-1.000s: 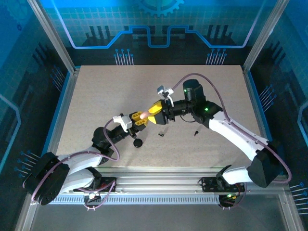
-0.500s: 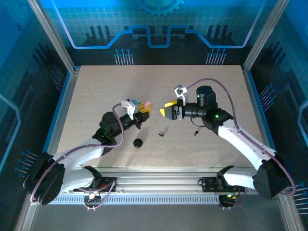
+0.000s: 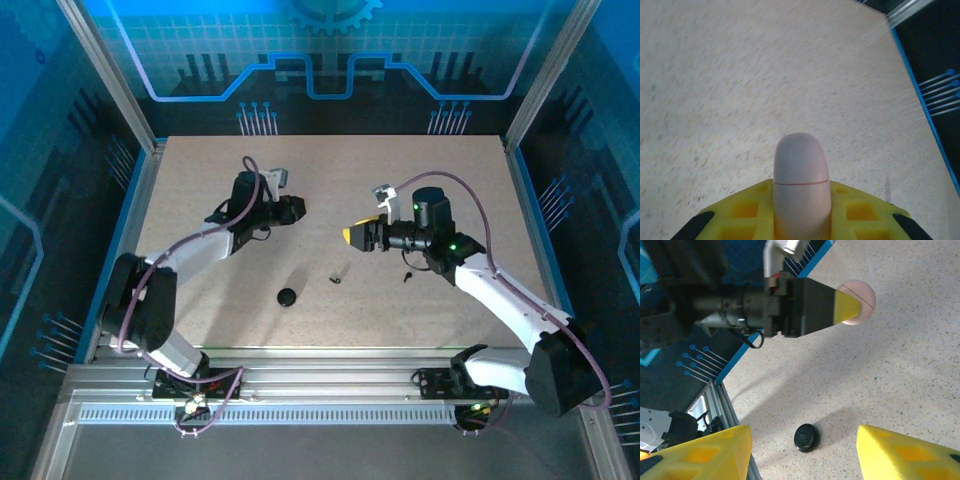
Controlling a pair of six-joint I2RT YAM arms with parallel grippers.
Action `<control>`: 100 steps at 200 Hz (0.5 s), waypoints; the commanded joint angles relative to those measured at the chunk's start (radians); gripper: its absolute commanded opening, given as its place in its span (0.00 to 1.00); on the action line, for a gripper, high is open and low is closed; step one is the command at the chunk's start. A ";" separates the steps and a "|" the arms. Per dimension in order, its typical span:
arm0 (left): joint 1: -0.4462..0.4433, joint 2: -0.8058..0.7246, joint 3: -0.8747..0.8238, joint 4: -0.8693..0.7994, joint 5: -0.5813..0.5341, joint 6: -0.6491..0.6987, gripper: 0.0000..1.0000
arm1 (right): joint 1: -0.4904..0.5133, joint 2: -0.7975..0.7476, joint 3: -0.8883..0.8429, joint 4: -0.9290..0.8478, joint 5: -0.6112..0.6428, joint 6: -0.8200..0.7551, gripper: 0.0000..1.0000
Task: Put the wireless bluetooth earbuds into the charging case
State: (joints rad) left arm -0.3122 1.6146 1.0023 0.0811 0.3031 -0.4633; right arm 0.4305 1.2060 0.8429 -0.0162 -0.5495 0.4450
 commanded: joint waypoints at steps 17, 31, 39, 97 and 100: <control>0.054 0.098 0.050 -0.216 0.096 -0.184 0.17 | -0.014 -0.032 -0.032 -0.019 0.018 -0.002 0.58; 0.088 0.130 0.047 -0.236 0.107 -0.209 0.17 | -0.015 -0.033 -0.037 -0.019 0.014 -0.005 0.58; 0.105 0.144 0.045 -0.252 0.112 -0.220 0.16 | -0.015 -0.034 -0.040 -0.019 0.012 -0.005 0.58; 0.168 0.159 0.016 -0.340 0.133 -0.252 0.16 | -0.013 -0.036 -0.062 0.001 -0.001 0.000 0.58; 0.172 0.159 0.013 -0.341 0.135 -0.253 0.16 | -0.013 -0.036 -0.065 0.003 -0.002 0.000 0.58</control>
State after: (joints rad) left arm -0.1703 1.7664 1.0260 -0.1993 0.3889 -0.6750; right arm 0.4305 1.1889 0.7975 -0.0257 -0.5415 0.4450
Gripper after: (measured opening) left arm 0.209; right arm 0.581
